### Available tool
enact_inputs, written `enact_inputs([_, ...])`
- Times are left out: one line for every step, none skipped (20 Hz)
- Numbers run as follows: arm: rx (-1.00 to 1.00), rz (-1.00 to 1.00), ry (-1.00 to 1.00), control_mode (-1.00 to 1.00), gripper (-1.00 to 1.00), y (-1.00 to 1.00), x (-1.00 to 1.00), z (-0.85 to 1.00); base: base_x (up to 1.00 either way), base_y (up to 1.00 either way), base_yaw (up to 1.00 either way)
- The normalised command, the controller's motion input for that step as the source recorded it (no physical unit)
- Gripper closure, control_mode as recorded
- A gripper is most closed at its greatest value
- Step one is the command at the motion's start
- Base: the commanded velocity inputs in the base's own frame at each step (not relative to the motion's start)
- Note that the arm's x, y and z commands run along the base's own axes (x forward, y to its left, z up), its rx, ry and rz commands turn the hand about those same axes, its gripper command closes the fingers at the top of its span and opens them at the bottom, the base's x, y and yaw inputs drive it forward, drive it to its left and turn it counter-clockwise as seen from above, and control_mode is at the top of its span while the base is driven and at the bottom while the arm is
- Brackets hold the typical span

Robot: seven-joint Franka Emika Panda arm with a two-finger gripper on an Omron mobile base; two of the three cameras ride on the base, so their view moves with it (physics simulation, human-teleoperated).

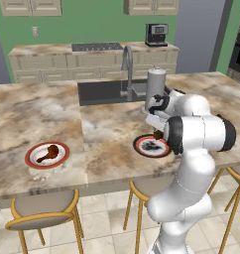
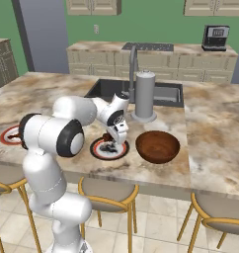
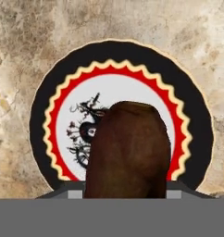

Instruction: Pick the chicken drumstick and sweet potato from their plates and place them in the bowl. Then put the bowl in the fridge.

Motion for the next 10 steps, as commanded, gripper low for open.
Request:
enact_inputs([-0.06, 0.08, -0.21, -1.00, 1.00, -0.20, -0.38, 0.50, 0.00, 0.00, 0.00])
enact_inputs([-0.08, 0.07, -0.16, -1.00, 1.00, -0.19, -0.33, 0.46, 0.00, 0.00, 0.00])
enact_inputs([-0.09, 0.07, -0.17, -1.00, 1.00, -0.24, -0.33, 0.48, 0.00, 0.00, 0.00])
enact_inputs([-0.08, 0.07, -0.15, -1.00, 1.00, -0.29, -0.31, 0.42, 0.00, 0.00, 0.00])
enact_inputs([-0.08, 0.06, -0.18, -1.00, 1.00, -0.37, -0.27, 0.44, 0.00, 0.00, 0.00])
enact_inputs([-0.10, 0.07, -0.19, -1.00, 1.00, -0.39, -0.26, 0.40, 0.00, 0.00, 0.00])
enact_inputs([-0.11, 0.08, -0.18, -1.00, 1.00, -0.42, -0.21, 0.41, 0.00, 0.00, 0.00])
enact_inputs([-0.13, 0.07, -0.16, -1.00, 1.00, -0.40, -0.20, 0.41, 0.00, 0.00, 0.00])
enact_inputs([-0.16, 0.05, -0.10, -1.00, 1.00, -0.36, -0.19, 0.42, 0.00, 0.00, 0.00])
enact_inputs([-0.17, 0.03, -0.05, -1.00, 1.00, -0.38, -0.14, 0.40, 0.00, 0.00, 0.00])
